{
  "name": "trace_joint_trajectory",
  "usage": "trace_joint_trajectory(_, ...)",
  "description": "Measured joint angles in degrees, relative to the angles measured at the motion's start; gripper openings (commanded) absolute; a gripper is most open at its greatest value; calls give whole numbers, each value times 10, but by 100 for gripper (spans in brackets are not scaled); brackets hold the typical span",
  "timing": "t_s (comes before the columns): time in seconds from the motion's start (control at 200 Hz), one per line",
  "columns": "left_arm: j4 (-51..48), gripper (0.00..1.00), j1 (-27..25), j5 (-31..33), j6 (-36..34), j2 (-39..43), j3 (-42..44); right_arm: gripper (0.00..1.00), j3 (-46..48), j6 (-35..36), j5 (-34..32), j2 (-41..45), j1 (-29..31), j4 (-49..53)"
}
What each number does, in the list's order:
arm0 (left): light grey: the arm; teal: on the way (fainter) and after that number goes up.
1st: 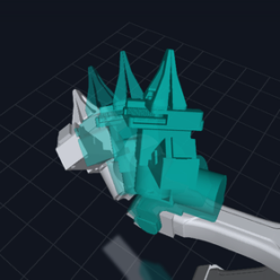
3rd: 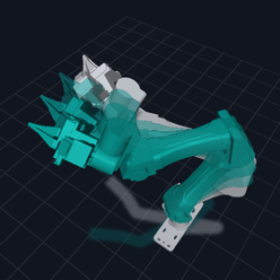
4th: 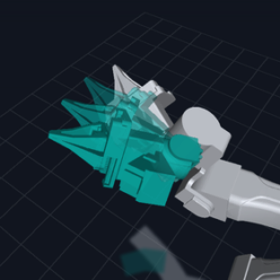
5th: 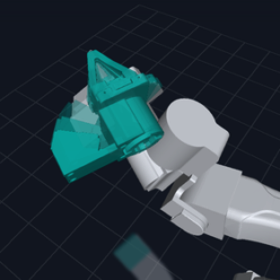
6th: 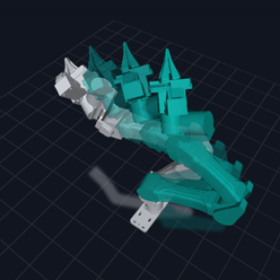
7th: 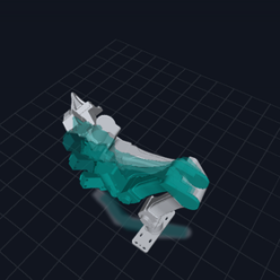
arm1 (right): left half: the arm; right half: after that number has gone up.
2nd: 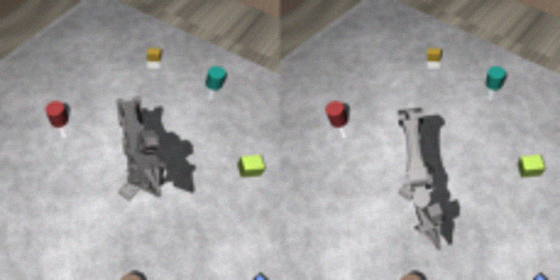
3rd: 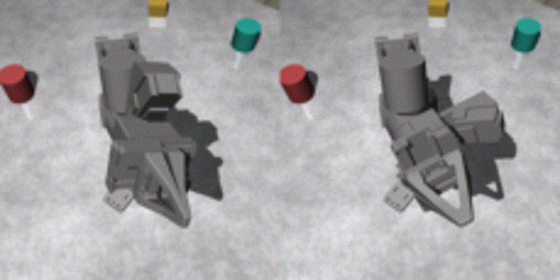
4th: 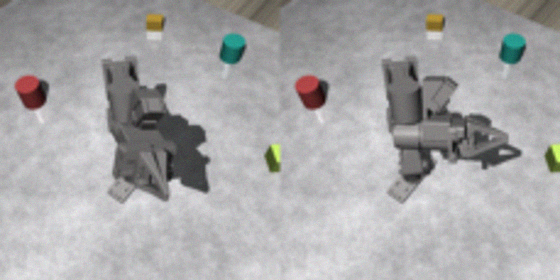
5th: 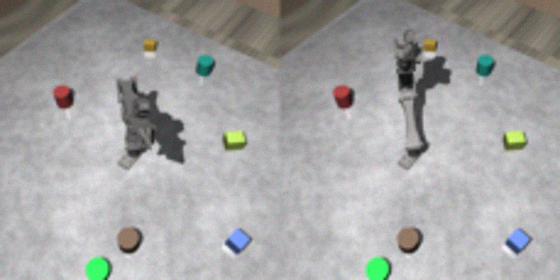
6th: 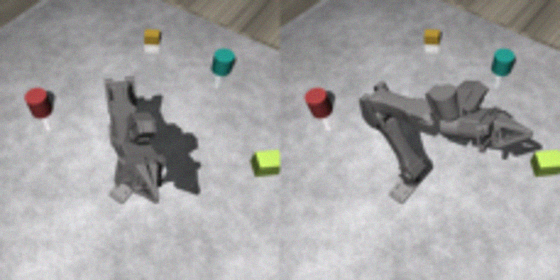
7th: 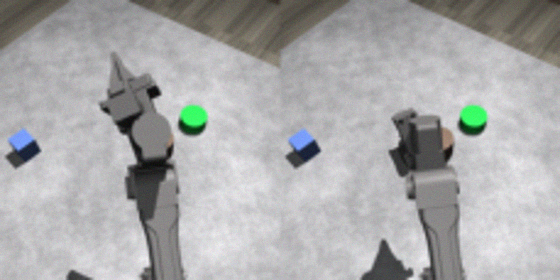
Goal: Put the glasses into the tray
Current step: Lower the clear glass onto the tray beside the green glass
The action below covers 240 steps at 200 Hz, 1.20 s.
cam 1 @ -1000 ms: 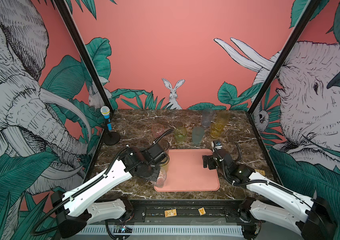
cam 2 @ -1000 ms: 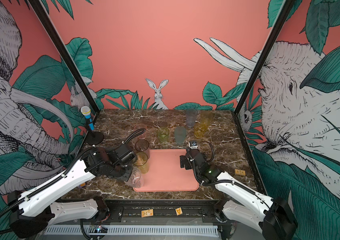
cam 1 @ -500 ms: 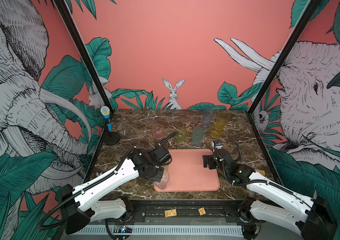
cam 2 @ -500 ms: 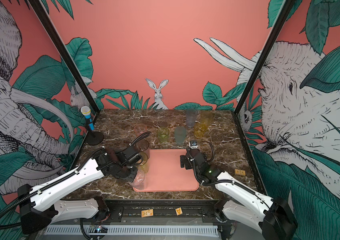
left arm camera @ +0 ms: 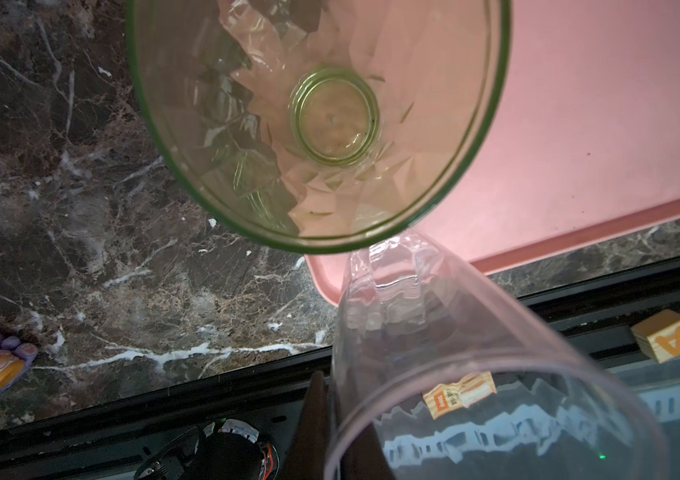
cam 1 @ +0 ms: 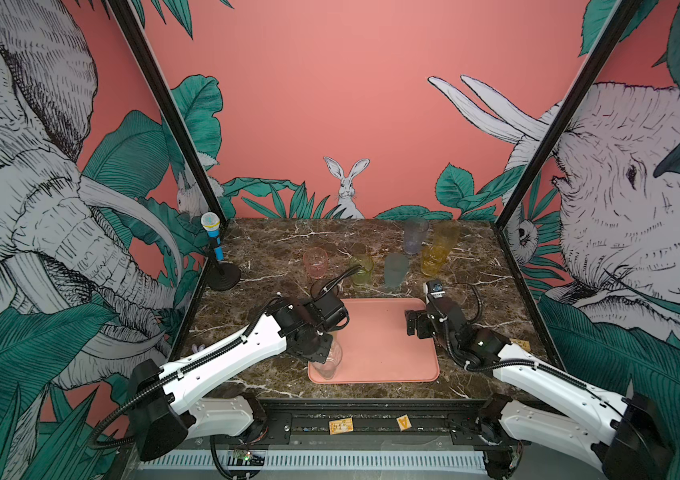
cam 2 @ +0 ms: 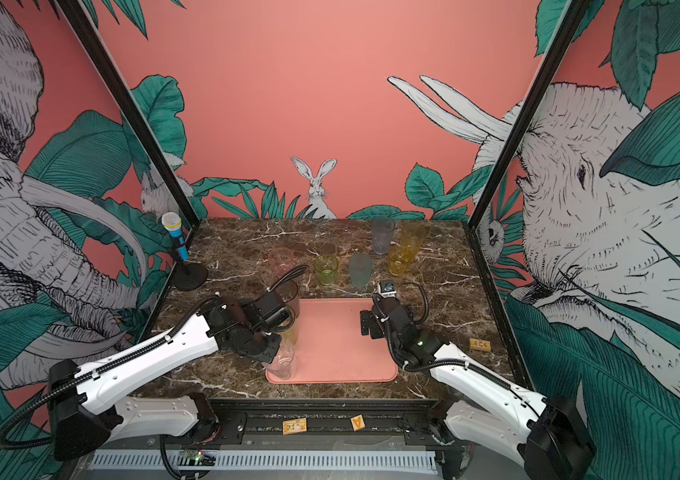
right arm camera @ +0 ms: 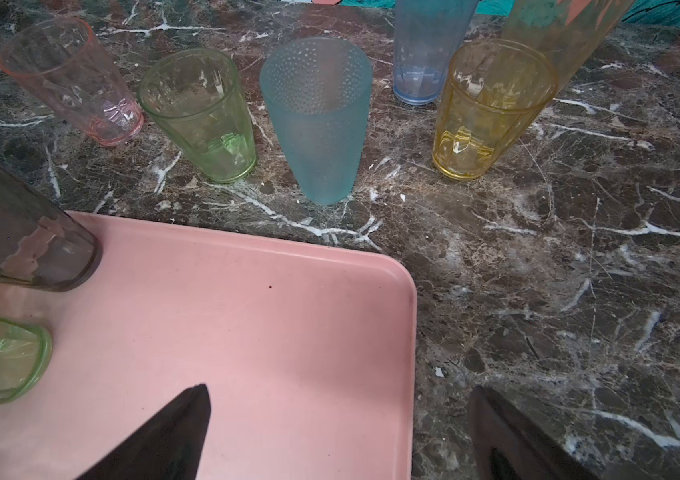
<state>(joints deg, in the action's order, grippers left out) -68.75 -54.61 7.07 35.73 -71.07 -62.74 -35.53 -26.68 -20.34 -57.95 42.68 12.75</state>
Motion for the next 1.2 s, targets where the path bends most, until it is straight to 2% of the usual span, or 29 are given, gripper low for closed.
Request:
trace_joint_trajectory(0.755,2,0,0,17,-2,-25,10,99,0,-2,2,6,-5,0)
trace_joint_trajectory(0.805,2,6,0,17,-2,-25,10,99,0,-2,2,6,-5,0)
trace_joint_trajectory(0.975,2,17,0,20,2,-25,11,99,0,-2,4,6,-5,0)
trace_joint_trajectory(1.201,1,27,0,32,5,-25,11,99,0,-2,5,7,-6,0)
